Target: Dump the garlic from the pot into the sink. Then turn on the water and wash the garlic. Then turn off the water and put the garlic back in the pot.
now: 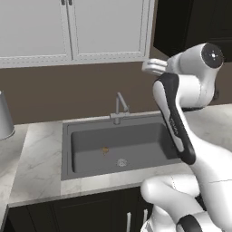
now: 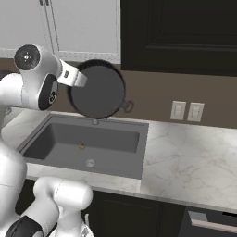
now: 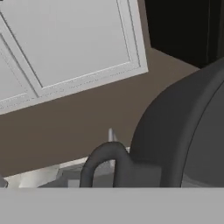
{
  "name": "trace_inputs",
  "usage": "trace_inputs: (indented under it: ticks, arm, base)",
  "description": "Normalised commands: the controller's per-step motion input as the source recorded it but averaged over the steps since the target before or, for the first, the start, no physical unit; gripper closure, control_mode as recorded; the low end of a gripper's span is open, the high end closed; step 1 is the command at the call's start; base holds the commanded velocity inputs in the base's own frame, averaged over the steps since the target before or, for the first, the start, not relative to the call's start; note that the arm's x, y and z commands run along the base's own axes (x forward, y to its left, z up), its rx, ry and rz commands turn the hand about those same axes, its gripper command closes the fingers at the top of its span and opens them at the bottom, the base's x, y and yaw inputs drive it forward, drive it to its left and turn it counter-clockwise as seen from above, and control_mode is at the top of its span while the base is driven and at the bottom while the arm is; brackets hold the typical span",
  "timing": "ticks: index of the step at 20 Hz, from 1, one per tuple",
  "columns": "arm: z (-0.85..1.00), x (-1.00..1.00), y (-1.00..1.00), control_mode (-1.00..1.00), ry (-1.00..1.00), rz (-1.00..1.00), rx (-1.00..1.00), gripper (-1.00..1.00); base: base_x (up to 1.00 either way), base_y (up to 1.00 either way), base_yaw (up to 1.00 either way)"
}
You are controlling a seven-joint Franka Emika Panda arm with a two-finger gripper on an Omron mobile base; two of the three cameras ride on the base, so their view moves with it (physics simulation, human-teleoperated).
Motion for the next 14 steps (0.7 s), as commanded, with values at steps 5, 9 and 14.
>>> trace_inputs:
  ticks: [5,9,14]
  arm:
    - [-0.59,0.00,-0.92,-1.00,0.19,-0.07,-0.06,1.00]
    - [-0.74,0.00,-0.91,-1.00,0.07,-0.01,-0.02,1.00]
    - [-0.74,0.00,-0.76,-1.00,0.03,0.00,-0.02,1.00]
  base:
    - [0.00,0.00,0.00]
    - [0.00,0.00,0.00]
    - [0.00,0.00,0.00]
